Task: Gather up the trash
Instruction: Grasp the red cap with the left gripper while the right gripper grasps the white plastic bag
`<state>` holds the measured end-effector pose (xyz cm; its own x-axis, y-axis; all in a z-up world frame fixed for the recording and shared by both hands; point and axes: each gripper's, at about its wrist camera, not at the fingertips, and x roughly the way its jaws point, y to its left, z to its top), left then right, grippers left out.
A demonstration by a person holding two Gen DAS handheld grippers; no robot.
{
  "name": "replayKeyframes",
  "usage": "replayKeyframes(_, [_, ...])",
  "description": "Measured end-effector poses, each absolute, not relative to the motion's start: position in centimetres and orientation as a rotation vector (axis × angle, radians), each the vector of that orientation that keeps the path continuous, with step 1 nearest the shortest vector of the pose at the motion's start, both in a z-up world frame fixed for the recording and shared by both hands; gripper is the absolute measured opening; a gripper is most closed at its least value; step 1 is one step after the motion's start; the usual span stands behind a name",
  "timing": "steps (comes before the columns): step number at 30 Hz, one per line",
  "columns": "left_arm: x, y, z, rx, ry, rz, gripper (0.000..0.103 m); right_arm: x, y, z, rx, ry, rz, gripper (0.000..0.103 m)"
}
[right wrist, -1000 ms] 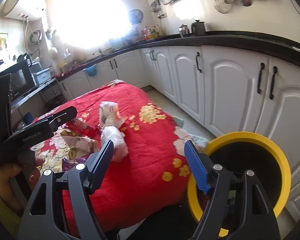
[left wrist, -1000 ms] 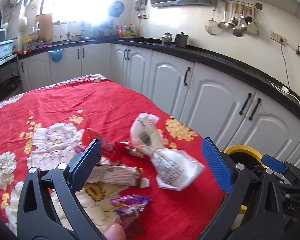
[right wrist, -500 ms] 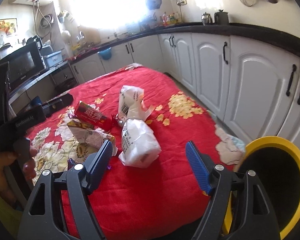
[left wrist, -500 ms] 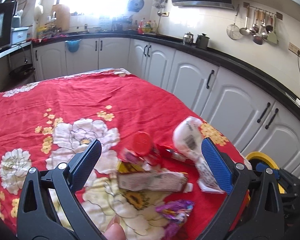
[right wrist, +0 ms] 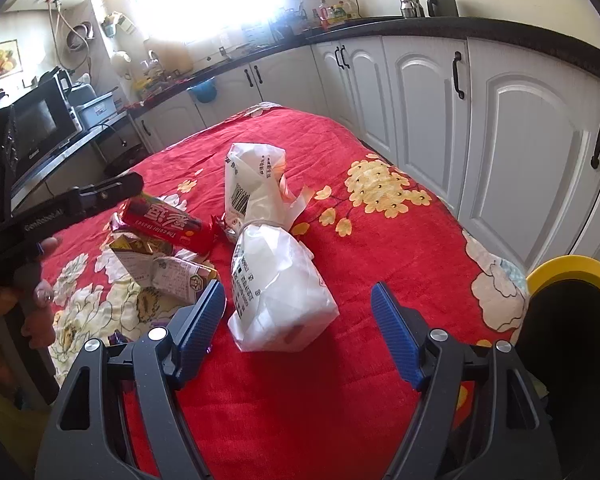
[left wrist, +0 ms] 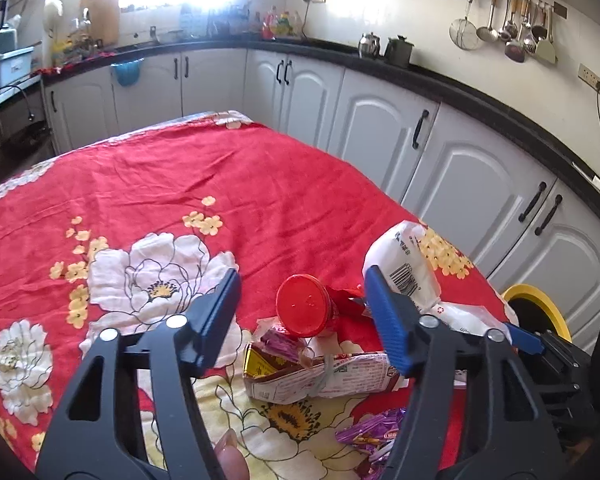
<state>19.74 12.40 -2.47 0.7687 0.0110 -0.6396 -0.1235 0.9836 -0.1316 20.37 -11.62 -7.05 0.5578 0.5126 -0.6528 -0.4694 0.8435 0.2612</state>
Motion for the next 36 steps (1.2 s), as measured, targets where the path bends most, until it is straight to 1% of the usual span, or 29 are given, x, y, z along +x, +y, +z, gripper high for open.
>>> replayKeyframes(3, [20.3,12.4,-2.9,-0.176,0.711,0.066,0.049,20.8,-11.4,-7.3,0.065,0.799,0.584,0.073])
replayKeyframes(5, [20.6,12.3,-3.1,-0.172,0.720,0.061,0.041,21.1,-11.2,-7.6,0.071,0.810,0.589,0.073])
replayKeyframes(6, [20.7,12.2,-3.2,-0.165,0.726,0.060,0.040,21.2,-11.0,-7.7,0.076,0.818,0.591,0.072])
replayKeyframes(8, [20.8,12.0,-3.3,-0.162,0.734,0.053,0.039,21.6,-11.1,-8.2,0.099,0.840,0.596,0.068])
replayKeyframes(9, [20.9,11.9,-3.3,-0.163,0.736,0.050,0.038,21.7,-11.1,-8.4,0.109,0.848,0.604,0.063])
replayKeyframes(11, [21.0,11.8,-3.4,-0.158,0.739,0.047,0.033,21.8,-11.1,-8.5,0.123,0.855,0.626,0.054])
replayKeyframes(12, [21.0,11.7,-3.5,-0.153,0.742,0.045,0.032,21.7,-11.0,-8.5,0.120,0.852,0.639,0.047])
replayKeyframes(15, [21.0,11.3,-3.7,-0.149,0.750,0.037,0.027,21.4,-11.1,-8.3,0.109,0.842,0.644,0.042])
replayKeyframes(16, [21.0,11.2,-3.7,-0.149,0.752,0.031,0.023,21.3,-11.1,-8.2,0.114,0.839,0.646,0.039])
replayKeyframes(18, [20.9,10.9,-3.8,-0.146,0.753,0.022,0.022,21.0,-11.4,-8.1,0.117,0.833,0.646,0.036])
replayKeyframes(26, [20.4,10.0,-3.0,-0.119,0.730,0.013,0.022,20.2,-12.6,-7.6,0.129,0.802,0.633,0.033])
replayKeyframes(36, [18.9,9.1,-0.2,-0.148,0.660,-0.021,0.022,18.9,-15.4,-6.0,0.149,0.746,0.603,0.032])
